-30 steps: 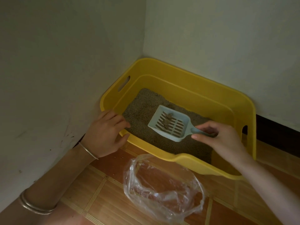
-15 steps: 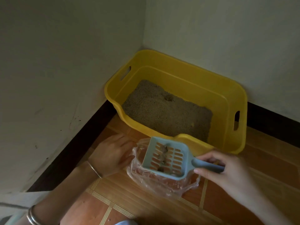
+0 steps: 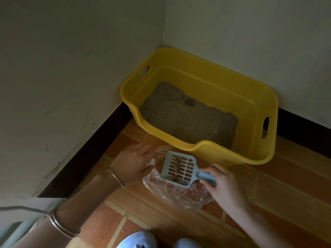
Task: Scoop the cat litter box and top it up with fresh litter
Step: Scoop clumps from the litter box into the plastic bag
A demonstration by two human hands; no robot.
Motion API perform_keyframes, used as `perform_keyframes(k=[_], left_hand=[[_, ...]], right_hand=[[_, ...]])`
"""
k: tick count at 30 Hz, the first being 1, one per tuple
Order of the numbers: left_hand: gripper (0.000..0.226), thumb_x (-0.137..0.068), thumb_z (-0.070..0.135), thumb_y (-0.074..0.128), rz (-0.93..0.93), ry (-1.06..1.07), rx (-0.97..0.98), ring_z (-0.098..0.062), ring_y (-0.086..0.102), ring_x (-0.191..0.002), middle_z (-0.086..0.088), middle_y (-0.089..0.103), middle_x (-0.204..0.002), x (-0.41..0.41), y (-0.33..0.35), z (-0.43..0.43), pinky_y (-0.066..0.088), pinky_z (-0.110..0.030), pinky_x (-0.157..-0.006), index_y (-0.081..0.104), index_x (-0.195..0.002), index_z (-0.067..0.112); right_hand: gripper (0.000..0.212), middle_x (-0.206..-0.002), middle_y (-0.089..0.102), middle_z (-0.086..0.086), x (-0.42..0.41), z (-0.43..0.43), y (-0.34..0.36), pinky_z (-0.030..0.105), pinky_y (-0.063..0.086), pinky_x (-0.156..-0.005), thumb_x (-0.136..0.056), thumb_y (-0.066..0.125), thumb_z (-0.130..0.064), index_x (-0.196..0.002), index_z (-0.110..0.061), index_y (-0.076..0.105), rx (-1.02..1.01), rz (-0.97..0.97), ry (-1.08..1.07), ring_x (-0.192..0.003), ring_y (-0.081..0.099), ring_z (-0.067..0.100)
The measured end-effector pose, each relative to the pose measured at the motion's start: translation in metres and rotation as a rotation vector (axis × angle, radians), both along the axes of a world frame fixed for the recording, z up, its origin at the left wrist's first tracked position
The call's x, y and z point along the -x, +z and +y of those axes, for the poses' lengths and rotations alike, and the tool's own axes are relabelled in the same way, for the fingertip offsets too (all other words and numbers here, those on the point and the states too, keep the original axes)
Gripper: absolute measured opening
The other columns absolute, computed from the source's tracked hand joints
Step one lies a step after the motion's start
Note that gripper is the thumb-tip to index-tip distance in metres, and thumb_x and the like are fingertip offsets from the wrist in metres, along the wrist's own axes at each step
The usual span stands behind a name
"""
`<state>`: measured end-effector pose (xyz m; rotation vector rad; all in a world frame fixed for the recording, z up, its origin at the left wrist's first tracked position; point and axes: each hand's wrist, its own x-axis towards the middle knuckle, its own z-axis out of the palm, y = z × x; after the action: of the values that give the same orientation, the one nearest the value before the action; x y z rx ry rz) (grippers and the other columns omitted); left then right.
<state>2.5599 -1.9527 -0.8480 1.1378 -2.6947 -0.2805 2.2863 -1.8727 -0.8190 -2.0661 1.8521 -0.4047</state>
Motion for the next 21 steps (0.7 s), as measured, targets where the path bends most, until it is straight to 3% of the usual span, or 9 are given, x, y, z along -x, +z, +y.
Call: perform_keyframes(k=[7,11,16,21], left_hand=[[0.034,-0.072,0.030,0.065,0.029,-0.021,-0.024,-0.021,0.061,-0.085,-0.001,0.062,-0.097,-0.006,-0.002,0.001,0.054,-0.036,-0.064,0.062,-0.104,0.018],[0.033,-0.076,0.036,0.048,0.049,-0.027,-0.033,-0.020,0.060,-0.085,0.000,0.062,-0.096,-0.005,0.000,0.003,0.054,-0.036,-0.063,0.055,-0.106,0.022],[0.037,-0.073,0.029,0.064,0.065,-0.028,-0.046,-0.018,0.060,-0.086,0.002,0.061,-0.097,-0.006,-0.003,0.004,0.053,-0.033,-0.065,0.051,-0.107,0.025],[0.033,-0.078,0.037,0.048,0.047,-0.022,-0.037,-0.017,0.060,-0.086,0.002,0.061,-0.096,-0.007,-0.004,0.004,0.053,-0.033,-0.065,0.057,-0.107,0.023]], right_hand=[[0.026,-0.088,0.061,-0.005,0.002,-0.004,-0.008,0.032,0.054,-0.055,-0.067,0.081,-0.013,-0.090,-0.016,0.068,0.113,0.070,0.081,-0.076,0.061,0.016],[0.028,-0.089,0.062,-0.005,0.003,-0.004,-0.008,0.032,0.055,-0.056,-0.066,0.081,-0.013,-0.090,-0.016,0.069,0.128,0.089,0.096,-0.077,0.061,0.015],[0.034,-0.083,0.064,-0.006,0.003,-0.001,0.004,0.020,0.047,-0.058,-0.056,0.086,-0.014,-0.087,-0.017,0.072,0.221,0.235,0.197,-0.075,0.060,0.012],[0.033,-0.085,0.066,-0.005,0.007,0.003,0.007,0.023,0.047,-0.062,-0.059,0.084,-0.013,-0.090,-0.015,0.072,0.300,0.293,0.241,-0.078,0.059,0.013]])
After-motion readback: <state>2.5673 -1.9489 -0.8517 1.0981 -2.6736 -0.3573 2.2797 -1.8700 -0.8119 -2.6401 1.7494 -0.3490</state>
